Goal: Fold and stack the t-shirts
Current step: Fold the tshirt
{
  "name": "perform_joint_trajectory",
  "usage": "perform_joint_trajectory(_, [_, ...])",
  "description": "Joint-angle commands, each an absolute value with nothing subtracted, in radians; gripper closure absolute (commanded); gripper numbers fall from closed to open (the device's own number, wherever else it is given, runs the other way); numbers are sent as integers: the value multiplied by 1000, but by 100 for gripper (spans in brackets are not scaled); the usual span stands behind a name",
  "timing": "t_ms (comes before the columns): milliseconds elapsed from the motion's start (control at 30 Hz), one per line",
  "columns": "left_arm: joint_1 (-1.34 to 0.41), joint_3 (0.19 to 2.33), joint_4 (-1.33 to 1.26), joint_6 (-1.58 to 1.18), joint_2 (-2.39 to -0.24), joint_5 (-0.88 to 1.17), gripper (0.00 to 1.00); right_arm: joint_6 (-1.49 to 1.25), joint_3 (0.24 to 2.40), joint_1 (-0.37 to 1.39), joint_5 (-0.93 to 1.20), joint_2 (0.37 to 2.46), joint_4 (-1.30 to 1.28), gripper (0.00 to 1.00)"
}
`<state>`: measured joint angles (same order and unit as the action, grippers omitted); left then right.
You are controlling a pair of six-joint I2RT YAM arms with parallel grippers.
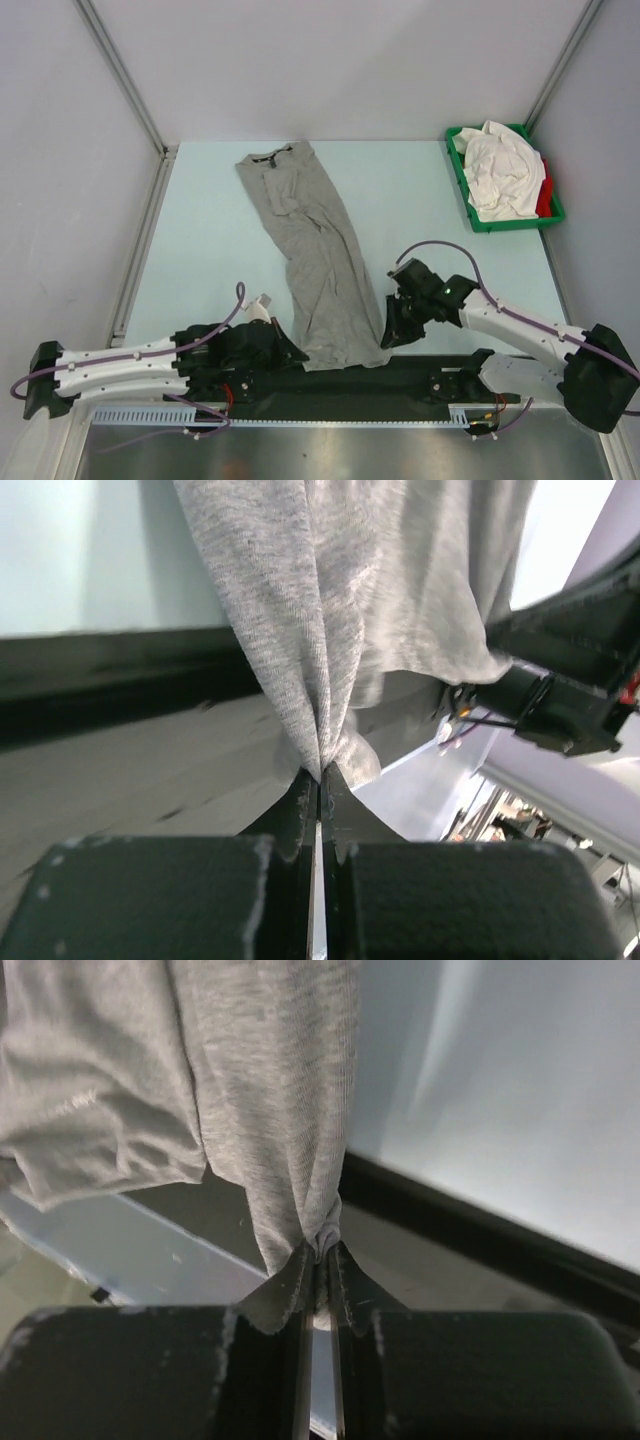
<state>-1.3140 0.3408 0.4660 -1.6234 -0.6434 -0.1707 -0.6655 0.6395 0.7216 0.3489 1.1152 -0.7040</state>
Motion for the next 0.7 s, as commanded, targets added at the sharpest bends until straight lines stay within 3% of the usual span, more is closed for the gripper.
perform_joint_trajectory(0, [-1322,313,653,-1638,-551,-115,100,-848,614,877,348,1066,-706,96])
perform_joint_trajectory(200, [-1322,270,765,-1632,-451,-32,100,-991,584,1144,314,1072,-621,96])
perform_joint_trajectory(433, [-1322,310,940,-1579,-393,23,99,-974,667,1198,330,1117,-650,96])
perform_joint_trajectory(667, [-1322,339,1037,-1603,-181,5,100,-966,631,1209,367,1048,-666,96])
